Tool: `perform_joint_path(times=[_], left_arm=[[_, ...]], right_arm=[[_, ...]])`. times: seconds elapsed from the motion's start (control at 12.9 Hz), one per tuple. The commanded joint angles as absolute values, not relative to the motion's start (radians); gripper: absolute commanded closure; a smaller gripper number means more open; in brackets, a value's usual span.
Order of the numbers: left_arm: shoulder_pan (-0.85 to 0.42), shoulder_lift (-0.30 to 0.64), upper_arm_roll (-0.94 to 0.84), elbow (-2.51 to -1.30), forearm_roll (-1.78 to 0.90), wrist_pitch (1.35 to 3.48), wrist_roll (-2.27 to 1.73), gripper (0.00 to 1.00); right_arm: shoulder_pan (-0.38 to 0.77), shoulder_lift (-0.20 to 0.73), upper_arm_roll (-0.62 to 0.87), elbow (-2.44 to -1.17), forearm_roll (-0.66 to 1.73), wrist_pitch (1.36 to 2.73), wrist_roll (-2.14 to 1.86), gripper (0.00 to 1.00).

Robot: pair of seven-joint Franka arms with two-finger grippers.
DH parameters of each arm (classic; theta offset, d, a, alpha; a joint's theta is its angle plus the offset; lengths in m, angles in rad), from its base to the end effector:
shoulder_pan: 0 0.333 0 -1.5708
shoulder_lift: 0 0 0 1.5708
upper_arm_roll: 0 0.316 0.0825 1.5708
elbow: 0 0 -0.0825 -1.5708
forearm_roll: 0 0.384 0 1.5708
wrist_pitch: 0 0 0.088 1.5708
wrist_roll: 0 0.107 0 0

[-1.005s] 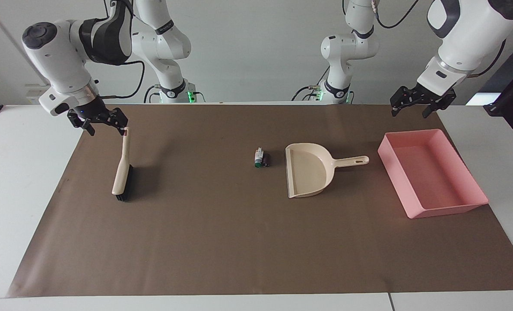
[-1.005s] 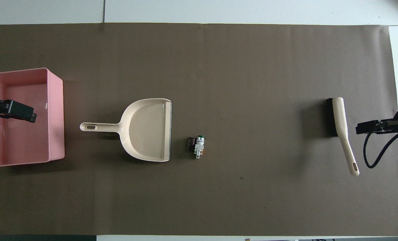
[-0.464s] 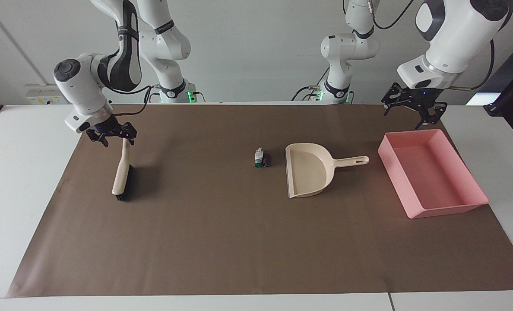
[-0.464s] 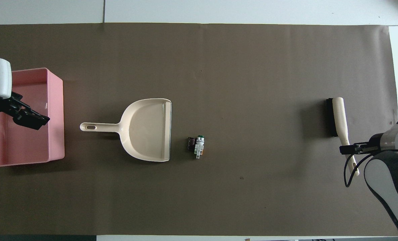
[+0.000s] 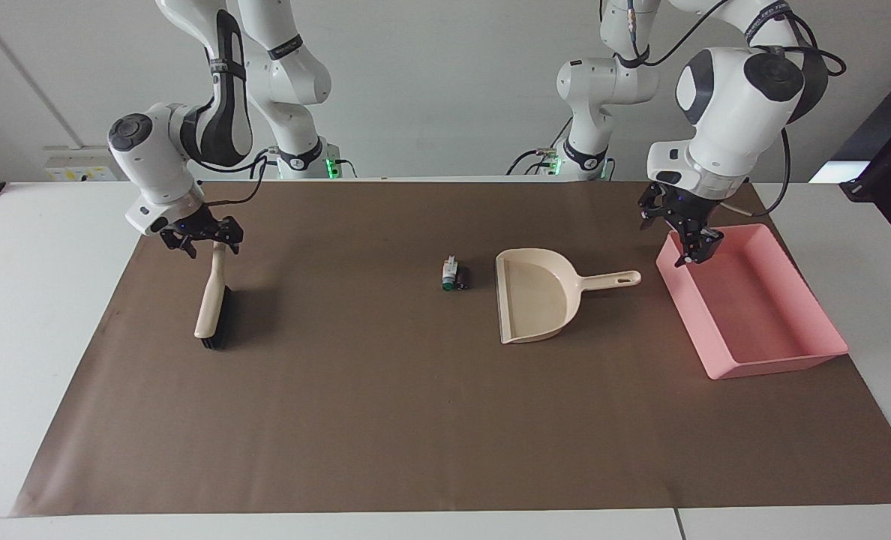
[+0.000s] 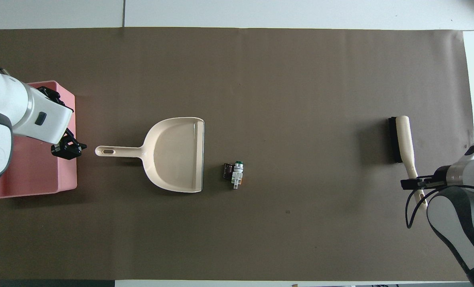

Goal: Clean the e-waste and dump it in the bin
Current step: 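Reach the left gripper to the cream dustpan handle and grasp it, then drag the dustpan with the left gripper toward the electronic part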

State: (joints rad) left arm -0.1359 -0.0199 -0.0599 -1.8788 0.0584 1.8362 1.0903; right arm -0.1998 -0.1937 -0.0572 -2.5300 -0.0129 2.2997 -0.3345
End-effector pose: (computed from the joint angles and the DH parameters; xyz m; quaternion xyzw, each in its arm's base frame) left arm 0.5437 -0.1033 0.5117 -0.7951 0.6057 0.0227 0.0209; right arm 0.4238 -0.1113 0.3421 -0.9989 -0.0437 0.0174 0.0061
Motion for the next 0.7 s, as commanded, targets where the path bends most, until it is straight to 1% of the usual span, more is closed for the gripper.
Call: perform_joint_path(times=[0.0,0.23,0.39,0.54,0.62], left_arm=[[-0.224,0.001,-0.051,-1.945,0.165,1.919,1.124,0.03],[-0.270,0.032,-0.051,-2.017,0.208,1.977,1.111,0.04],[-0.297,0.032,-0.051,-2.075,0.276,2.003,1.071,0.05],[-0.308,0.032,-0.051,-2.124,0.298,2.043,1.059,0.05],[-0.311,0.034,-0.051,-2.135,0.298,2.057,1.045,0.05]], right_arm=[[-0.213,-0.203,-0.051,-2.548,0.072,2.322,-0.356,0.08],[-0.213,-0.202,-0.052,-2.546,0.077,2.324,-0.348,0.12],[-0.230,-0.180,-0.052,-2.546,0.077,2.336,-0.350,0.14],[-0.230,-0.178,-0.051,-2.545,0.077,2.338,-0.350,0.17],[-0.232,-0.178,-0.051,-2.545,0.077,2.338,-0.351,0.21]])
